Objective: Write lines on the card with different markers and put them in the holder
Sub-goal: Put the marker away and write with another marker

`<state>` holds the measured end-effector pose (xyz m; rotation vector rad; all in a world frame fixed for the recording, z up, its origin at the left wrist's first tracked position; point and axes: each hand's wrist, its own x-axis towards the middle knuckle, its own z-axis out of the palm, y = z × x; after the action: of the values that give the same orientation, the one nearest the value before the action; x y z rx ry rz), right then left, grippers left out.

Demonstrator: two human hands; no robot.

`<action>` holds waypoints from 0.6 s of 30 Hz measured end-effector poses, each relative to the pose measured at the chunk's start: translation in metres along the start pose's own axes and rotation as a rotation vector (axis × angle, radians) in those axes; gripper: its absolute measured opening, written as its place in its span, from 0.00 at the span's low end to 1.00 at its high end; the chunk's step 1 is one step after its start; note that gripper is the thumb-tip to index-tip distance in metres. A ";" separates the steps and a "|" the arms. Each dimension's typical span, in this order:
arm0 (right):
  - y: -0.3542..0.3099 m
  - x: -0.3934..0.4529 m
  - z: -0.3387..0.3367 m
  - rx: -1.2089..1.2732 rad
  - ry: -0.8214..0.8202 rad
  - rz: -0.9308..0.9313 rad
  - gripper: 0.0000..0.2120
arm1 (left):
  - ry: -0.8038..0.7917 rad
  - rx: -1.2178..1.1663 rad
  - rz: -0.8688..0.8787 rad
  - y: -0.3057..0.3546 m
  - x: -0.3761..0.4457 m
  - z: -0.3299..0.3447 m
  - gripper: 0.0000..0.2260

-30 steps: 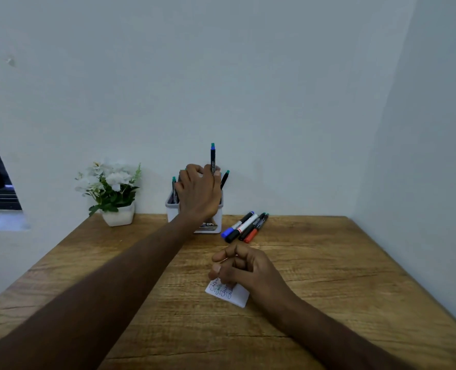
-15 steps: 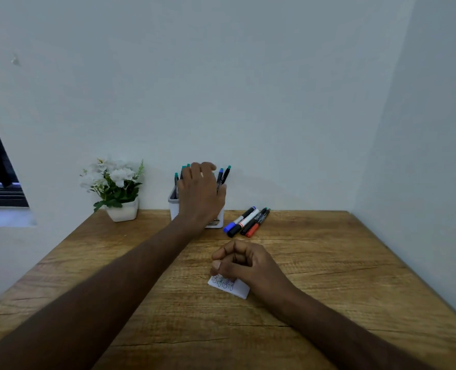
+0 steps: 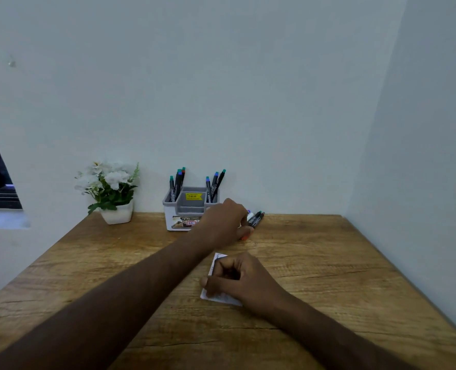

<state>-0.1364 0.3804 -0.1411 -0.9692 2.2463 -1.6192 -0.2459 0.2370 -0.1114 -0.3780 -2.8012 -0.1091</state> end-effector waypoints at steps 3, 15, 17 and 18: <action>-0.001 -0.001 0.001 -0.027 -0.016 -0.017 0.14 | -0.043 -0.036 -0.015 -0.001 -0.003 0.001 0.15; 0.000 0.000 0.000 -0.049 -0.025 0.003 0.14 | -0.044 0.191 -0.004 0.019 -0.014 -0.019 0.15; 0.001 0.001 0.000 -0.021 -0.011 0.017 0.13 | -0.029 0.060 -0.052 0.009 -0.018 -0.030 0.14; 0.003 0.002 0.000 0.010 -0.004 0.026 0.12 | -0.015 0.009 -0.070 0.002 -0.022 -0.035 0.13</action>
<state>-0.1391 0.3804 -0.1434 -0.9364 2.2364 -1.6145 -0.2145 0.2297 -0.0853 -0.2795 -2.8291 -0.1098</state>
